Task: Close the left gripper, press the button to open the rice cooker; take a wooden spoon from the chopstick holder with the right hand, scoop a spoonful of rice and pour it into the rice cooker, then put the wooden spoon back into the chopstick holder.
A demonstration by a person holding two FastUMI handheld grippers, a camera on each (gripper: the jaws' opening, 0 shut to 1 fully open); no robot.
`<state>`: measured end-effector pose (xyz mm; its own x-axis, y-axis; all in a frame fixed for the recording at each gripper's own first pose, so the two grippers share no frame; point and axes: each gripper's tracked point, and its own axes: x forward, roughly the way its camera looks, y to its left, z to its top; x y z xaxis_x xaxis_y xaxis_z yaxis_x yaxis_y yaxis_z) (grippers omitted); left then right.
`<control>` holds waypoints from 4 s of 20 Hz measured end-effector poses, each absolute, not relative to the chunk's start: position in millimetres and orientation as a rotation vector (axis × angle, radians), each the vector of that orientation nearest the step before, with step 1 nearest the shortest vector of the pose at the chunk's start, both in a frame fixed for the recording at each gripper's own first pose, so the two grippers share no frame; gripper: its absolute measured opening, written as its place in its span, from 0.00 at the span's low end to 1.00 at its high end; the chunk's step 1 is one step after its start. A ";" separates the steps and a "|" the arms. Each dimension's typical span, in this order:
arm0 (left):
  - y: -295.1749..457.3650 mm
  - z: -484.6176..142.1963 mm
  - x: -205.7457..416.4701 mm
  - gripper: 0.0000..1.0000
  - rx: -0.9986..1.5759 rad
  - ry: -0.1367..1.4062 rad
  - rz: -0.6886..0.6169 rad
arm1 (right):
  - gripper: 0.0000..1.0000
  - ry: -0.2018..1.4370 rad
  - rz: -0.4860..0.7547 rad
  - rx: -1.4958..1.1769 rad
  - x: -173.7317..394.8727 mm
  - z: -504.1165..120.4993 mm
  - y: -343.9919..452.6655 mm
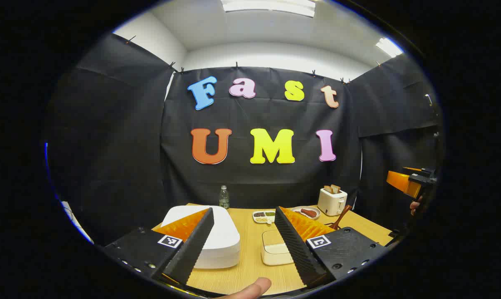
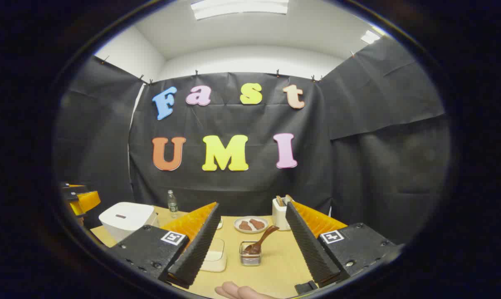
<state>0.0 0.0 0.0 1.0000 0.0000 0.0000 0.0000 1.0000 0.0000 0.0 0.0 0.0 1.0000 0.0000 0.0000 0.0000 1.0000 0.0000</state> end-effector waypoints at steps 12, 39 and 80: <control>13.1 16.8 2.3 0.93 0.007 -0.026 0.051 | 1.00 -0.026 0.023 0.005 -3.5 11.6 0.0; 76.8 -48.8 34.6 0.14 0.067 0.207 0.098 | 0.99 0.084 0.065 0.020 34.4 -43.3 16.8; 124.4 -114.4 135.4 0.00 -0.085 0.359 0.163 | 1.00 0.163 0.013 -0.025 64.2 -113.5 -10.5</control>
